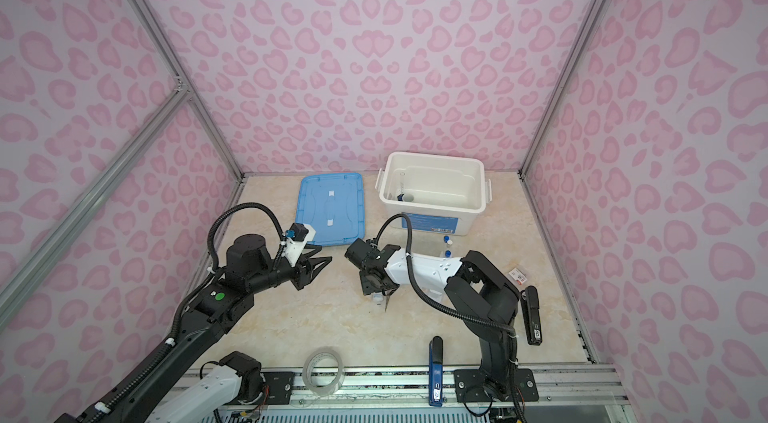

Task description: Organize the chemistry lab equipment

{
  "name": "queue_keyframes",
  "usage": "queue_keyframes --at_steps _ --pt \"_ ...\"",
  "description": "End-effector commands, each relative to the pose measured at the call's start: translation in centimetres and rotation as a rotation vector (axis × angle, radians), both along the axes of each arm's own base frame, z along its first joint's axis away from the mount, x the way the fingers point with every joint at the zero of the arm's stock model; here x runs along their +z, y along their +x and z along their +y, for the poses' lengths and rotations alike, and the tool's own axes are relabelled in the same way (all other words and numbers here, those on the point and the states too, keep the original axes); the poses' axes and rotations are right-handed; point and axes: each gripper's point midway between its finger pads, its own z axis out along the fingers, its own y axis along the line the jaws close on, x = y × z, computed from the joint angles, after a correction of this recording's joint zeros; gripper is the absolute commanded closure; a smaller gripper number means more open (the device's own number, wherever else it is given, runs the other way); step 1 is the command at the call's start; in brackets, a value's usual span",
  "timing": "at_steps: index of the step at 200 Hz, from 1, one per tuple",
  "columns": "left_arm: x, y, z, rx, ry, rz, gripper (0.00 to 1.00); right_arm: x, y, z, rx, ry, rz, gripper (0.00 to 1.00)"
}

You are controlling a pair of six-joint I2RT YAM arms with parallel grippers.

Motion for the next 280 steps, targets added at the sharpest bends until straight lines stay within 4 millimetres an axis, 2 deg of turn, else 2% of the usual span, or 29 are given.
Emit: queue_keyframes --at_steps 1,64,127,189,221,280 --pt "0.4 0.4 -0.1 0.002 -0.011 -0.024 0.52 -0.6 0.0 0.3 0.008 0.003 0.019 0.42" --pt "0.2 0.5 -0.2 0.003 -0.006 -0.017 0.52 -1.6 0.1 0.2 0.002 0.007 0.046 0.49" --pt "0.2 0.6 -0.2 0.004 -0.003 -0.017 0.52 -2.0 0.0 0.2 0.006 0.010 0.059 0.60" --pt "0.2 0.6 -0.1 0.004 -0.004 -0.016 0.52 -1.8 0.1 0.2 0.005 0.016 0.058 0.69" --pt "0.2 0.6 -0.2 0.004 -0.003 -0.015 0.52 -1.7 0.1 0.2 0.004 0.018 0.061 0.70" --pt "0.2 0.6 -0.2 0.004 -0.003 -0.015 0.52 -0.4 0.7 -0.1 0.014 0.022 0.051 0.73"
